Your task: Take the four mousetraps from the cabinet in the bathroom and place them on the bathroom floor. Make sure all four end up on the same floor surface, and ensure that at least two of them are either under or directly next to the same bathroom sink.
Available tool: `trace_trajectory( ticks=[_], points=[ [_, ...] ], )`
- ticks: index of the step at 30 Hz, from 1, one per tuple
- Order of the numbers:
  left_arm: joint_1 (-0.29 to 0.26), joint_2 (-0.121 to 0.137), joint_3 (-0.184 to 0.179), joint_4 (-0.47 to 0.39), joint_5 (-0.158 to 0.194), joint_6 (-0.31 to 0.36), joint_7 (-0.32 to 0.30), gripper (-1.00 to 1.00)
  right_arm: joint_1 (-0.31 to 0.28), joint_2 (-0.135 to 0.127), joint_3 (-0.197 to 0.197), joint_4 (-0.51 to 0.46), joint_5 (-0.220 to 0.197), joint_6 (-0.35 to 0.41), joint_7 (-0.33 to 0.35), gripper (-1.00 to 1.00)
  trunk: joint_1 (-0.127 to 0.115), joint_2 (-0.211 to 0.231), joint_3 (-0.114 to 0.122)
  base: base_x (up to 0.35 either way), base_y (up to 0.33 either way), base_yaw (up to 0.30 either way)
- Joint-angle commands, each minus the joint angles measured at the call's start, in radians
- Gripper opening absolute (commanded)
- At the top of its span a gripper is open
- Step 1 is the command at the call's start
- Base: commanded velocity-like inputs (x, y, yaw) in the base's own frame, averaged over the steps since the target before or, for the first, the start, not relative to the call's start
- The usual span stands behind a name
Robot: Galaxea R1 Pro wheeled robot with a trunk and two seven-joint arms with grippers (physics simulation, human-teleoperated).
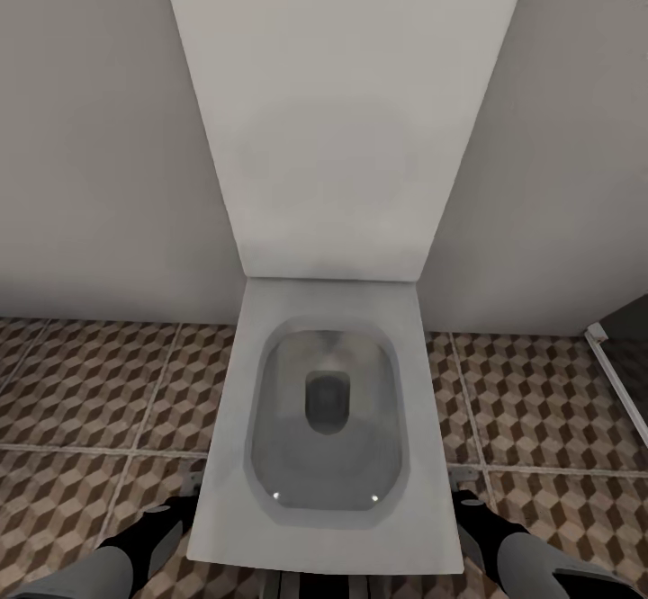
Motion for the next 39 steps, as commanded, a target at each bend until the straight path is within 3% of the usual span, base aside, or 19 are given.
trace_trajectory(
  ticks=[1,30,39],
  points=[
    [0.0,0.0,-0.008,-0.001,0.007,0.003,-0.002,-1.0,0.0,0.0,-0.008,0.0,0.009,0.001,-0.001,-1.0,0.0,0.0,-0.001,0.0,0.0,0.0],
    [0.0,-0.002,-0.008,0.001,0.004,0.003,-0.002,-1.0,0.0,0.001,-0.008,0.003,0.009,0.0,-0.001,-1.0,0.0,0.0,-0.001,0.0,0.0,0.0],
    [0.0,-0.002,-0.007,0.053,0.006,0.002,-0.002,-1.0,0.0,0.001,-0.009,0.038,0.008,-0.02,-0.001,-1.0,0.0,0.0,-0.001,0.0,0.0,0.0]
  ],
)
